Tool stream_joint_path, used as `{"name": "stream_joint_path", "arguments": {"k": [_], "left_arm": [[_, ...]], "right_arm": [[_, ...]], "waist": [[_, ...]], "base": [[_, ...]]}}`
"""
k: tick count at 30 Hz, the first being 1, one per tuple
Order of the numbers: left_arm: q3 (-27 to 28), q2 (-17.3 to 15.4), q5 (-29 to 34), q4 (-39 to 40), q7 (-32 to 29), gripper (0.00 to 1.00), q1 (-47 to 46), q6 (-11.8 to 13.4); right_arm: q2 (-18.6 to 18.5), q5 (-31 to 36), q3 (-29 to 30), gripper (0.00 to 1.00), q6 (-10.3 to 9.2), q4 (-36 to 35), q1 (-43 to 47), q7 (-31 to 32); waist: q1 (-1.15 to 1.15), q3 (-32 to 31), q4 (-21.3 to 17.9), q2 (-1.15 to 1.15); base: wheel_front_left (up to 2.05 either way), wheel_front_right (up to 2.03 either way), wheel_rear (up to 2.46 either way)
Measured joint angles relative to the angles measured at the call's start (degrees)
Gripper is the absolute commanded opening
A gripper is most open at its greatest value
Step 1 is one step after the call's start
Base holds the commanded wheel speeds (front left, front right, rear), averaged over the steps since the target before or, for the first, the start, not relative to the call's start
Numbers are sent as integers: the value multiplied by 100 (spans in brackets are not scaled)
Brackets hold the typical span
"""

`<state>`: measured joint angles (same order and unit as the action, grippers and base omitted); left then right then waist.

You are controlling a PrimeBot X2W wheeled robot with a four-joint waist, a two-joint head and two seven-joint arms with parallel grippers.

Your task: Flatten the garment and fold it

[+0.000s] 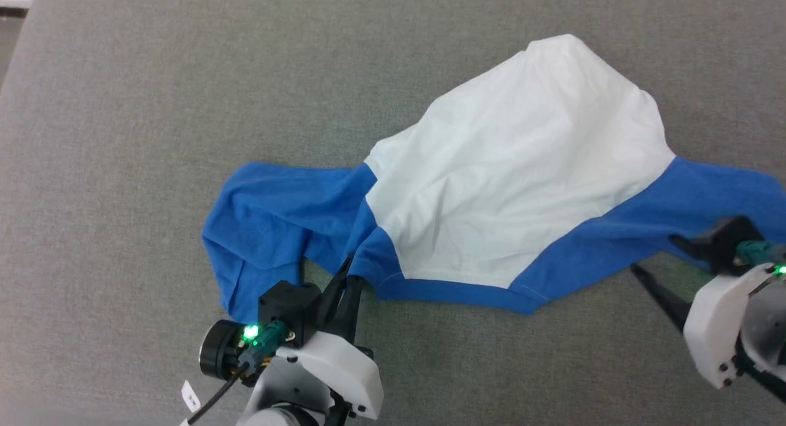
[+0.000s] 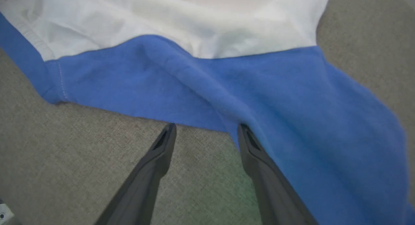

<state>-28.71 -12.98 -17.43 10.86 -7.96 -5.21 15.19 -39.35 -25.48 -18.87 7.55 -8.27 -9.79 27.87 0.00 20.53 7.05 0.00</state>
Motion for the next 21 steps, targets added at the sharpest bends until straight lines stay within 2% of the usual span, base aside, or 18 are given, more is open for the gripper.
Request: {"name": "stream_joint_path", "arguments": {"k": [8,13,21], "left_arm": [[-73,86,36,-52,94,0,-135,5],[-105,152,36,-107,144,0,-209,5],[-127,196,27,-183,177,0,-270,4]], "right_arm": [[-319,1,5,100,1,199,-176,-156],[-500,-11,-219,100,7,293,-331,-268],[-1212,-288,-1224,100,-45,179,-943,-143]], "waist": [[0,273,64,0],[-1,424,107,0],[-2,576,197,0]], "base": [[0,0,0],[0,0,0],[0,0,0]]}}
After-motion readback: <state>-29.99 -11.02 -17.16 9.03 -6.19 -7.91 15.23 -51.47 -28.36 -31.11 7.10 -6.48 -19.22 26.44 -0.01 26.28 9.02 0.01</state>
